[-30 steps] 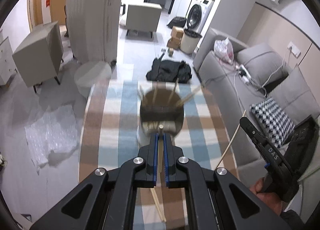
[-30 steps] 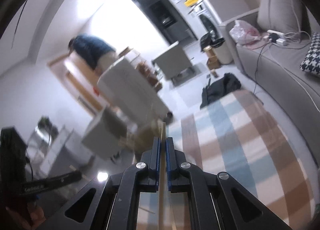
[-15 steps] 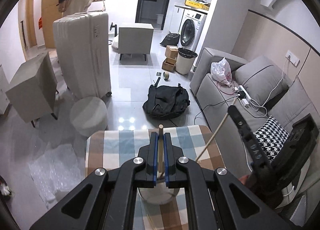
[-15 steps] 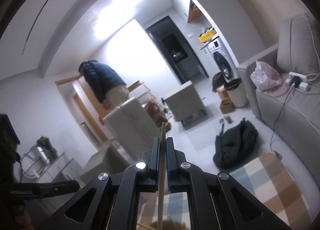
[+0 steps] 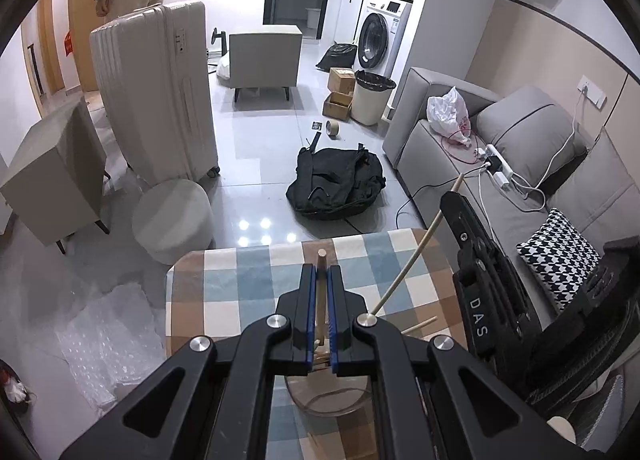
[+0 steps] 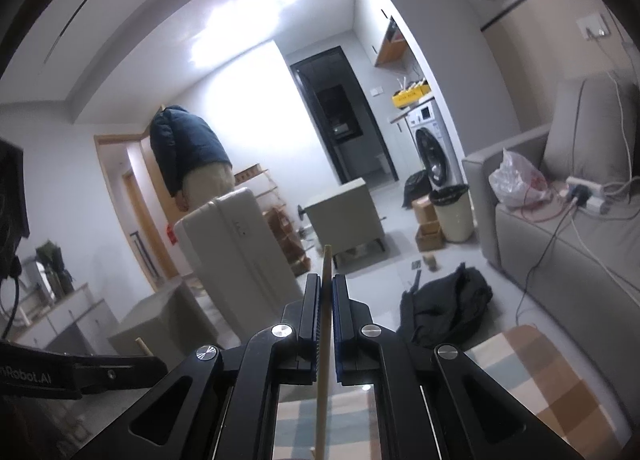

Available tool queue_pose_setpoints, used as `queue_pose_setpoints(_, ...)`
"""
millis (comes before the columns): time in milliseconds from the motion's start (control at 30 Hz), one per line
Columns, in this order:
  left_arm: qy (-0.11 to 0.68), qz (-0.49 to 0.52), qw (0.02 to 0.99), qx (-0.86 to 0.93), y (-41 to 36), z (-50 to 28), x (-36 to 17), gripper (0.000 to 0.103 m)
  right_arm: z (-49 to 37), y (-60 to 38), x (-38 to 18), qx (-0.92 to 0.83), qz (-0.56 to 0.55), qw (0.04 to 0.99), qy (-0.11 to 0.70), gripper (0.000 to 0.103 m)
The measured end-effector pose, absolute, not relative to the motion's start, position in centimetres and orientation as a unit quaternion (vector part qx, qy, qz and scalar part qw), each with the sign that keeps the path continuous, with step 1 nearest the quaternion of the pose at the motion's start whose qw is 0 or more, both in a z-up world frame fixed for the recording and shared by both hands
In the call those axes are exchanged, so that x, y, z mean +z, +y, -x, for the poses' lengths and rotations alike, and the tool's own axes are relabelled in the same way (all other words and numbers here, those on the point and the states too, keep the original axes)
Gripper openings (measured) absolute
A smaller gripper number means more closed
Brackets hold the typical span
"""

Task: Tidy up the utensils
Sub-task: 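Open both tools to drop the chopsticks into the white holder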

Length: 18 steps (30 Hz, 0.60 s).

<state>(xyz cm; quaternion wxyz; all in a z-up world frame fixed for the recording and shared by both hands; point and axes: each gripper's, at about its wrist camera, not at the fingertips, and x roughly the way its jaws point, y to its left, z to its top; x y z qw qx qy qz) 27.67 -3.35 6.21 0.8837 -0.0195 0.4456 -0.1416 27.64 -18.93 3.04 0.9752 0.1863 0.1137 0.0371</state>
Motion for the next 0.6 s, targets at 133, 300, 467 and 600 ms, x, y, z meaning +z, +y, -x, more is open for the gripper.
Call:
queue_pose_setpoints(133, 0.456, 0.021, 0.878, -0.147, -3.4, -28.0, 5.5, 0.001, -27.6, -18.8, 2.6, 0.018, -0.172, 0.979, 0.110, 0.005)
queue_pose_setpoints(300, 0.468, 0.022, 0.870, -0.153, -3.5, -27.9, 4.6, 0.001, -27.0, -18.5, 1.6, 0.023, -0.158, 0.979, 0.125, 0.005)
queue_pose_setpoints(467, 0.482, 0.026, 0.862, -0.155, -3.7, -27.6, 3.2, 0.001, -26.5, -18.4, 0.5, 0.036, -0.156, 0.976, 0.148, 0.005)
queue_pose_setpoints(600, 0.490, 0.027, 0.856, -0.161, -4.0, -27.3, 2.3, 0.001, -25.8, -18.6, -0.4, 0.056, -0.153, 0.971, 0.174, 0.005)
